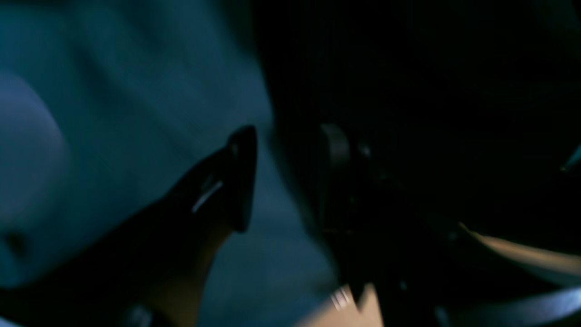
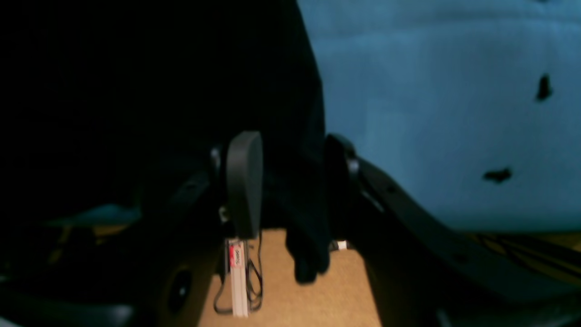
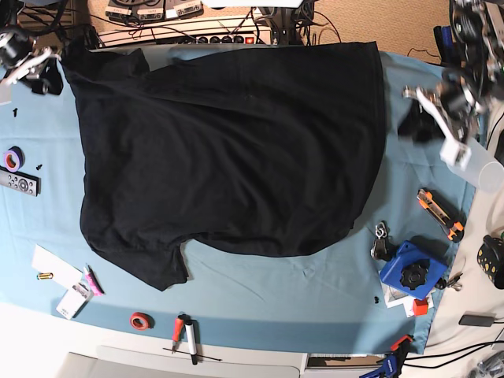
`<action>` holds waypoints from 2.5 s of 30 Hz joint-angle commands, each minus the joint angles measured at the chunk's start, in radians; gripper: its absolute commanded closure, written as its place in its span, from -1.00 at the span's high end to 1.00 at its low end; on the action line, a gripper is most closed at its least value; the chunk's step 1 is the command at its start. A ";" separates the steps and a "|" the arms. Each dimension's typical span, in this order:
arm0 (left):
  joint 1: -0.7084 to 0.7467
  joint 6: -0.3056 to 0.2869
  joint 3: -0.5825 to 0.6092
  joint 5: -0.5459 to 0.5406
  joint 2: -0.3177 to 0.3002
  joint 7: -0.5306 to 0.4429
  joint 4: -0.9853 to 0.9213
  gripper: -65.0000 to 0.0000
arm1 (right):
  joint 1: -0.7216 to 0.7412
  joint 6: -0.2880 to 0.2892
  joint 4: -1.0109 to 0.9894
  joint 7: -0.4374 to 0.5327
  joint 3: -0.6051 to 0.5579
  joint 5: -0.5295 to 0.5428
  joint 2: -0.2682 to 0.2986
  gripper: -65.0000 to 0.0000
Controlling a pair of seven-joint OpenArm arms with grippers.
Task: Layout the t-shirt on the table in an organized manner, then fold the t-shirt properly
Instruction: 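Move the left gripper down to the shirt's side edge and grasp it, then pull the grasped side edge outward with the left gripper to flatten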
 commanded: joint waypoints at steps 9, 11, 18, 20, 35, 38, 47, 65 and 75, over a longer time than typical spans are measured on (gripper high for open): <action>-0.312 0.015 0.303 0.363 -0.014 -0.235 -0.059 -0.28 | 0.142 0.003 0.013 0.020 0.010 -0.002 0.017 -0.29; -0.392 0.067 0.396 0.451 -0.014 -0.264 -0.103 -0.28 | 0.146 0.003 0.013 0.020 0.010 -0.012 0.017 -0.29; -0.687 0.143 0.673 0.536 -0.013 -0.315 -0.426 -0.28 | 0.146 0.003 0.013 0.020 0.010 -0.035 0.017 -0.29; -0.758 0.143 0.731 0.536 -0.013 -0.313 -0.531 -0.28 | 0.146 0.003 0.013 0.020 0.010 -0.035 0.017 -0.29; -0.876 0.080 0.802 0.626 0.060 -0.480 -0.900 -0.28 | 0.146 0.003 0.013 0.020 0.010 -0.053 0.017 -0.29; -0.876 0.079 0.802 0.675 0.067 -0.488 -0.901 -0.28 | 0.146 0.003 0.013 0.020 0.010 -0.053 0.017 -0.29; -0.859 0.074 0.802 0.658 0.067 -0.479 -0.901 -1.00 | 0.146 0.003 0.013 0.020 0.010 -0.053 0.017 -0.29; -1.104 0.200 0.802 0.827 0.066 -0.632 -0.920 -1.00 | 0.146 0.003 0.013 0.020 0.010 -0.053 0.017 -0.29; -1.119 0.193 0.802 0.821 0.064 -0.698 -1.095 -0.92 | 0.146 0.003 0.013 0.020 0.010 -0.053 0.017 -0.29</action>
